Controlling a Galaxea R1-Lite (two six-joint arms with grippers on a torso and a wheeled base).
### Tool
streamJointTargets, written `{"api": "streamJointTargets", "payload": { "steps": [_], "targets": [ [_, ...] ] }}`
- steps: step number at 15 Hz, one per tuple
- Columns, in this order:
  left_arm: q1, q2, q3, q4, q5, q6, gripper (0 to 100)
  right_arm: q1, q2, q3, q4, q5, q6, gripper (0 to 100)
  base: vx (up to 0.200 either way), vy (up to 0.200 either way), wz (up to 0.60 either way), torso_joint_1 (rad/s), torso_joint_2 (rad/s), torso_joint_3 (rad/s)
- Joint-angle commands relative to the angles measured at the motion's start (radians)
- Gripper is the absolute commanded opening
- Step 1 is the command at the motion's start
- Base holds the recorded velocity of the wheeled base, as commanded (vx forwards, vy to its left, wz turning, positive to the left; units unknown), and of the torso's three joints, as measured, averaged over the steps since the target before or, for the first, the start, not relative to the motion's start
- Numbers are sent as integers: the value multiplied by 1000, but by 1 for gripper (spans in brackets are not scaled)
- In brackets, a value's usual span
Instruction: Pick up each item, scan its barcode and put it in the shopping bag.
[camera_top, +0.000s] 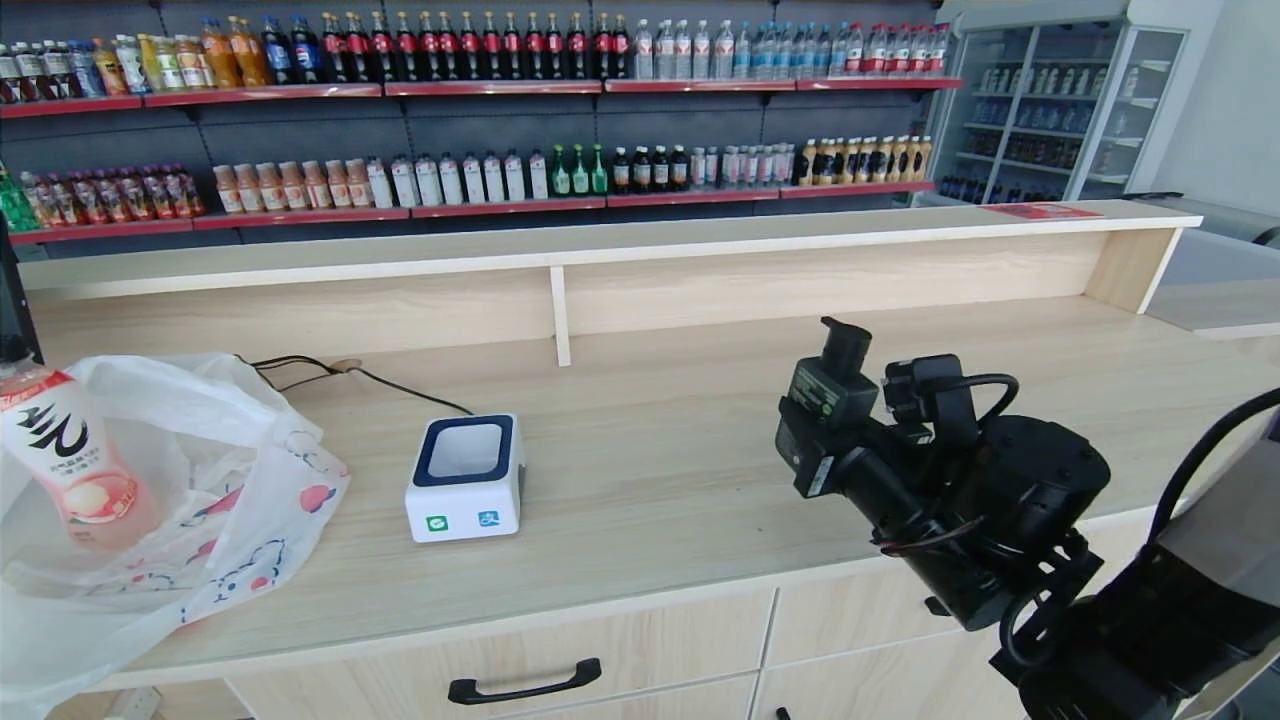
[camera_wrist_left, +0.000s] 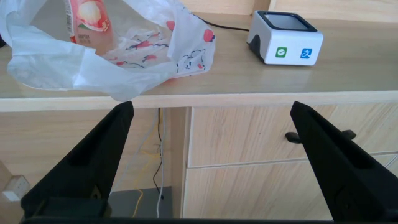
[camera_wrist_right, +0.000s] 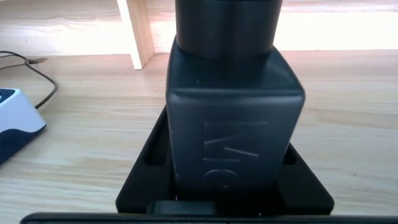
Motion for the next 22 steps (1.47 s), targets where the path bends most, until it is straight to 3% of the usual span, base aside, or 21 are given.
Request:
{"api": "streamJointTargets", "payload": {
  "steps": [1,8,14,17,22],
  "targets": [
    [0,0,0,0,0,0,100,5,-110,52,-1,0,7,0,0,0,0,0,0,0],
    [0,0,0,0,0,0,100,44,-309,215,-1,0,22,0,0,0,0,0,0,0],
    [0,0,0,0,0,0,100,235,-467,233,-1,12,128,0,0,0,0,0,0,0],
    [0,0,0,0,0,0,100,288,-464,230,-1,101,194,0,0,0,0,0,0,0],
    [0,0,0,0,0,0,100,297,-404,112,-1,227,304,0,0,0,0,0,0,0]
  ]
}}
